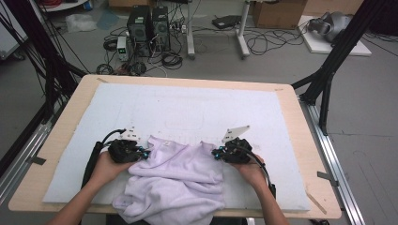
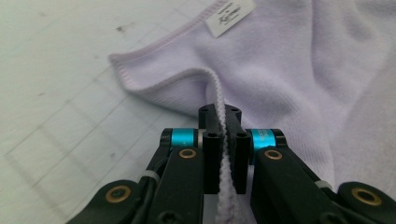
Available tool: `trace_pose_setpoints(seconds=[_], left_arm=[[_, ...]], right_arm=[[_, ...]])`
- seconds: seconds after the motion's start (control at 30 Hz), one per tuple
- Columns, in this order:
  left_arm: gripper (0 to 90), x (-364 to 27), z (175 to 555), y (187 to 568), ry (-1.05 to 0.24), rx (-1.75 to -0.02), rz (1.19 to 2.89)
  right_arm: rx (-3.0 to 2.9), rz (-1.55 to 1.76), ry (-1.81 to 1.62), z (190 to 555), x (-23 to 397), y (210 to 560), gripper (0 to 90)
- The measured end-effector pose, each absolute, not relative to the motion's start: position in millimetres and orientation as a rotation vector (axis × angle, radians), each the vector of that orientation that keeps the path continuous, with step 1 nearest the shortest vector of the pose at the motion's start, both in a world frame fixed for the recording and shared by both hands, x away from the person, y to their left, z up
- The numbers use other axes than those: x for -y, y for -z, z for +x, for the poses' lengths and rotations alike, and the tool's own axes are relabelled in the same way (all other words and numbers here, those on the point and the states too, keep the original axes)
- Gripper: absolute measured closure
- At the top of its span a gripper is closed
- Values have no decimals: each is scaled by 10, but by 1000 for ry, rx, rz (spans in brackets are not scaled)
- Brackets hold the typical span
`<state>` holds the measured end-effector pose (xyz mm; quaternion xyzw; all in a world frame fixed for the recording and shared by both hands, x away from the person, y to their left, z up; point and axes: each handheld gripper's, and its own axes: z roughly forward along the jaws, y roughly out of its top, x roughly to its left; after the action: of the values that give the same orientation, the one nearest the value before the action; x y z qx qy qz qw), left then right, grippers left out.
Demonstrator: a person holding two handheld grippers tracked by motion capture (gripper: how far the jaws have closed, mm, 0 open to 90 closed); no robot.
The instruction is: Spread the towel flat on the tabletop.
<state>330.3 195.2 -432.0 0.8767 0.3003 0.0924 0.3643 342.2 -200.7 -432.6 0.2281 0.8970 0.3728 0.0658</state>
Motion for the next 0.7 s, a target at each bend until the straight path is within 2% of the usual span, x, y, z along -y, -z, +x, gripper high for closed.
trace_pose_setpoints(seconds=[0.27, 0.37, 0.4, 0.43, 0.47, 0.7], left_arm=[[866, -2217, 3171, 4244, -265, -797, 2209], [772, -2244, 3196, 4143, -264, -788, 2169], [772, -2230, 3213, 4112, -266, -785, 2153], [708, -2187, 3262, 4053, -273, -768, 2126], [679, -2187, 3262, 4053, -273, -768, 2126], [645, -1968, 3516, 4118, -266, -763, 2155]], right_arm=[[-2647, 696, -1086, 3248, 2323, 4117, 853], [-2623, 731, -1117, 3233, 2440, 4041, 761], [-2623, 731, -1117, 3233, 2440, 4041, 761], [-2605, 749, -1139, 3246, 2462, 4017, 700], [-2605, 749, -1139, 3246, 2462, 4017, 700], [-2656, 765, -1131, 3338, 2365, 4167, 621]])
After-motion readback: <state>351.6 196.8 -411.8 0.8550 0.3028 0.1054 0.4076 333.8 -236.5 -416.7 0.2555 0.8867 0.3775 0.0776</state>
